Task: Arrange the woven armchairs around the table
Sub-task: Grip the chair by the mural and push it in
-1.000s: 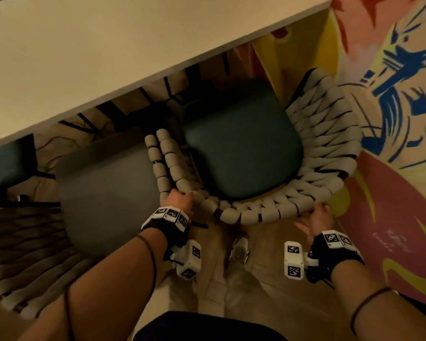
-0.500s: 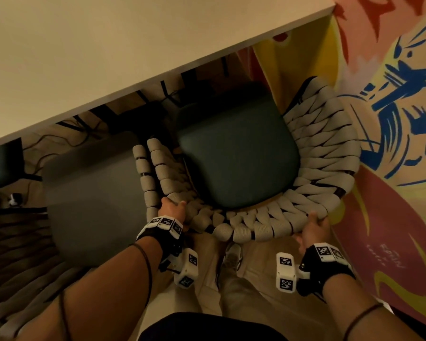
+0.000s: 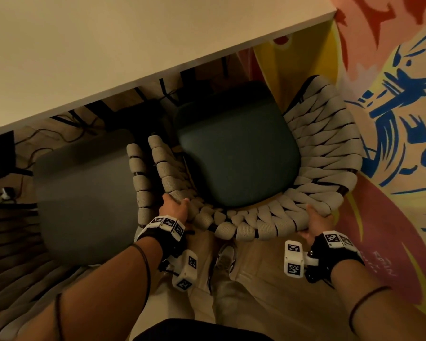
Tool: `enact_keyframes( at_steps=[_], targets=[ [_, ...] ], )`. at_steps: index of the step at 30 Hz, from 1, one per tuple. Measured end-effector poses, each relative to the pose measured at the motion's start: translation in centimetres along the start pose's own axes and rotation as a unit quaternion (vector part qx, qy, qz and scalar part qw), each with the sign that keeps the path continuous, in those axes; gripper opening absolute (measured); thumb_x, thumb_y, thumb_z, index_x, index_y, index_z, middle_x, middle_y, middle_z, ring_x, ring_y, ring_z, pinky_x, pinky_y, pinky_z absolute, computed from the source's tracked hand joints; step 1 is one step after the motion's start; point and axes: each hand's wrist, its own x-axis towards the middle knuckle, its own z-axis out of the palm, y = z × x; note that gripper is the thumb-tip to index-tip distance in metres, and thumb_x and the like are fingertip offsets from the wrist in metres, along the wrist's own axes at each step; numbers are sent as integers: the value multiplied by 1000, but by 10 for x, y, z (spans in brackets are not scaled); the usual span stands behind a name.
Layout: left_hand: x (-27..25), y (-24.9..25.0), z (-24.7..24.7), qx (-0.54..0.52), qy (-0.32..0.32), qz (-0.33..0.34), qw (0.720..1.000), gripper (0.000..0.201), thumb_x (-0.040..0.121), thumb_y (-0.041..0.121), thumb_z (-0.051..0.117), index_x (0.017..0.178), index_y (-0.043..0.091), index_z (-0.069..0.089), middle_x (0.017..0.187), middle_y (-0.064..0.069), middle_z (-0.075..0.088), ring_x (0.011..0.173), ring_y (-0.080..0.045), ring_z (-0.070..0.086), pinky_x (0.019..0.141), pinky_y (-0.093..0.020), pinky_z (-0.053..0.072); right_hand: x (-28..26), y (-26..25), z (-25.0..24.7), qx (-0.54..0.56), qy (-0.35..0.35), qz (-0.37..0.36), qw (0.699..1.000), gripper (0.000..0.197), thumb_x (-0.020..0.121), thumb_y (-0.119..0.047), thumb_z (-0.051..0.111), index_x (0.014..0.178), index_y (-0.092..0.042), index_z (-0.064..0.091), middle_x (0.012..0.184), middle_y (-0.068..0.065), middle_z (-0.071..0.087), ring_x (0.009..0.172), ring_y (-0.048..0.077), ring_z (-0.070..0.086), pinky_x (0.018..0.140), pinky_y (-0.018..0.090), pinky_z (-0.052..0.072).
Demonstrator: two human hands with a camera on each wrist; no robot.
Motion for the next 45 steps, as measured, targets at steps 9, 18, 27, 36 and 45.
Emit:
enact_keyframes(
  at_steps=[9, 18, 27, 36, 45],
  targets=[
    [1, 5, 3, 22, 6, 3, 1000, 66, 91, 35, 62, 145, 17, 27, 139, -23, 47, 120, -46, 53, 95, -55, 52, 5, 11, -9, 25, 22, 0, 999, 56, 89, -29, 66, 140, -21, 43, 136, 13, 55, 111, 35, 60, 80, 52, 55],
    [2, 9, 12, 16, 15, 7, 1000, 63, 92, 33, 61, 144, 14, 31, 138, -23, 50, 121, -44, 54, 99, -49, 50, 12, 0, -15, 11, 13, -2, 1000, 57, 92, -26, 63, 143, -20, 38, 143, 14, 50, 122, 38, 55, 83, 50, 53],
    [2, 12, 16, -5, 28, 17, 999, 60, 90, 31, 63, 140, 13, 35, 135, -23, 52, 120, -45, 54, 98, -54, 50, 17, -4, -16, 7, 1, -8, 1000, 57, 93, -27, 62, 144, -21, 38, 142, 13, 51, 122, 38, 55, 77, 48, 52],
    [3, 14, 13, 0, 13, 7, 1000, 65, 91, 31, 62, 146, 15, 30, 139, -22, 49, 122, -44, 52, 99, -49, 49, 13, -8, -14, 1, 9, -12, 1000, 57, 93, -27, 61, 144, -20, 37, 144, 14, 49, 123, 39, 54, 83, 53, 53],
    [1, 7, 7, 23, -3, 39, 999, 67, 92, 39, 61, 147, 15, 30, 140, -19, 51, 122, -41, 55, 99, -46, 50, 9, -8, -20, 8, -20, -16, 1000, 53, 93, -25, 61, 141, -20, 39, 143, 13, 50, 125, 38, 52, 84, 53, 52]
  ],
)
